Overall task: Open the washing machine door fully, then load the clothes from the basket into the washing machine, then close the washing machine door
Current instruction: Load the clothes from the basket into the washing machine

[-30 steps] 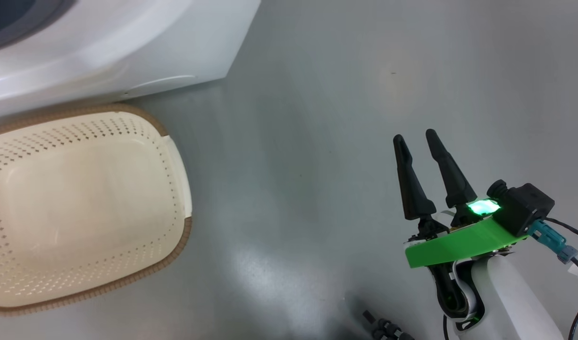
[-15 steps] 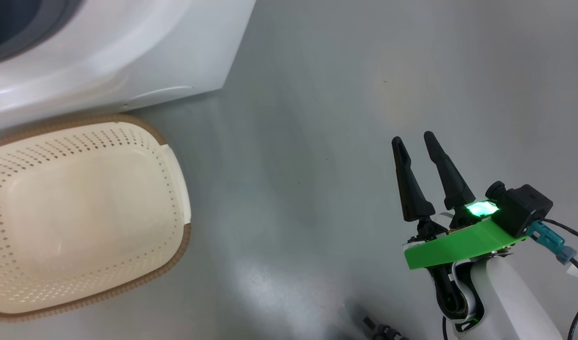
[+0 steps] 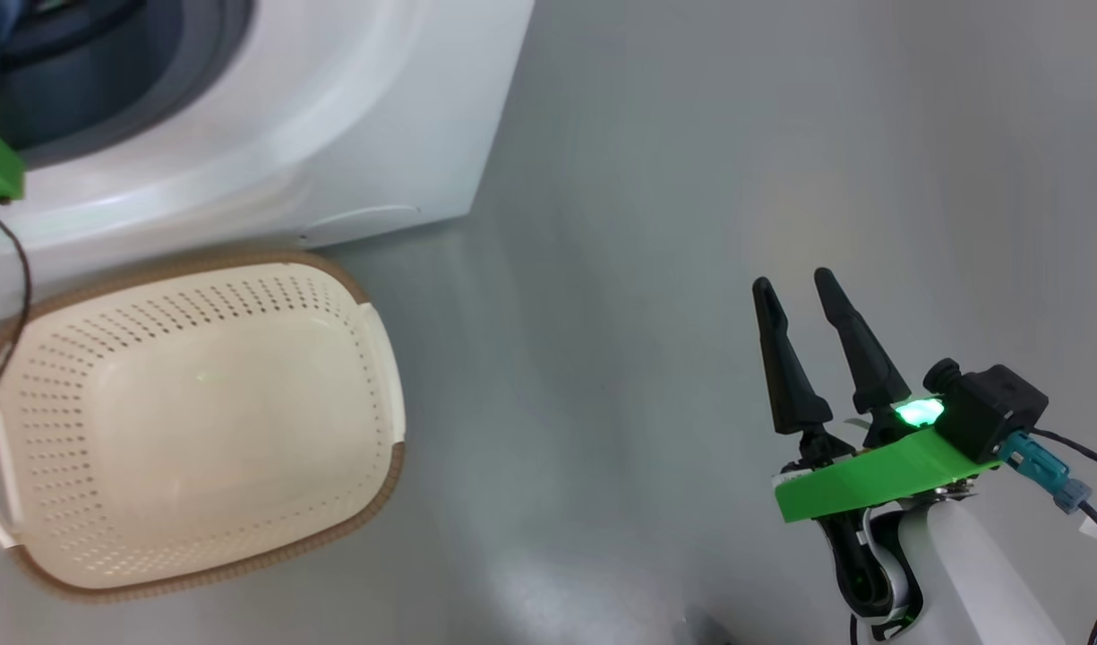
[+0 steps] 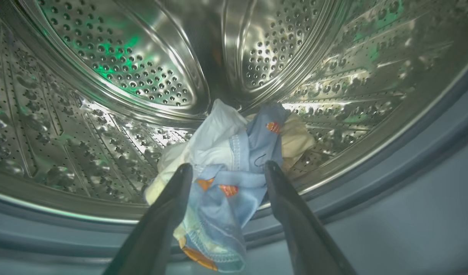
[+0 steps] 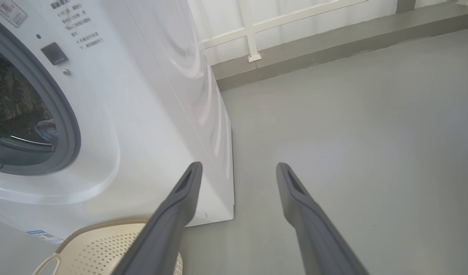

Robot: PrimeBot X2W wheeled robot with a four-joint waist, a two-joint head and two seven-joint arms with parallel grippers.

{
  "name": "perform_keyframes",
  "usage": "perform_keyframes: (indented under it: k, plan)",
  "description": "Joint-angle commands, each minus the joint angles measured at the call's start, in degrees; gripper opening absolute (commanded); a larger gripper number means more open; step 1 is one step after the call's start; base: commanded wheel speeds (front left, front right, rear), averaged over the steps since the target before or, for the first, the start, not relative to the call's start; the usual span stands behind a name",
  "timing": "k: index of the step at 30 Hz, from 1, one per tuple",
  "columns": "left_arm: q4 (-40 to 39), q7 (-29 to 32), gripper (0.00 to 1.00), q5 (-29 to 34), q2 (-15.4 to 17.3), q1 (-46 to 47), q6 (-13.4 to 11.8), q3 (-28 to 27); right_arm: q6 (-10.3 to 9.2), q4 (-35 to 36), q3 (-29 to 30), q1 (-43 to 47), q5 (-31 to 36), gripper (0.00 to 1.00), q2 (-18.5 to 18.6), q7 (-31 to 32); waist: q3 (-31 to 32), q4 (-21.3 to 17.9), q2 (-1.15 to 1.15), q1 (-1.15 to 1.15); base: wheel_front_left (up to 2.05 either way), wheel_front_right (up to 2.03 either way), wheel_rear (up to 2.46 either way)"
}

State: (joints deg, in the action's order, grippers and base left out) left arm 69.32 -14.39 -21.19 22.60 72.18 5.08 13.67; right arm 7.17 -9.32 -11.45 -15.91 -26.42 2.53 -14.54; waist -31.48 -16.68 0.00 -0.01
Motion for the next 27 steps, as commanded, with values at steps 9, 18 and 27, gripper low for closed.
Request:
perform_keyframes:
  k: [9, 18, 27]
  plan:
    - [-14.57, -0.6, 1.0, -0.28, 0.75, -11.93, -0.48, -6.37, 0.32, 0.32, 0.65, 2.96, 2.92, 1.0, 0.35, -0.46, 5.85, 3.65, 0.0, 0.01, 0.0, 0.0, 0.0]
    - [-24.59, -0.61, 1.0, 2.07, -2.76, -24.01, -0.04, -12.53, 0.32, -0.27, 1.96, 5.11, 3.96, 1.0, 1.77, -0.46, 10.74, 6.56, 0.0, 0.01, 0.0, 0.0, 0.0]
    - [-32.64, -0.61, 1.0, 6.06, -6.82, -35.29, 0.76, -17.71, 0.32, -0.36, 3.0, 7.61, 3.94, 1.0, 4.16, -0.46, 15.24, 10.34, 0.0, 0.01, 0.0, 0.0, 0.0]
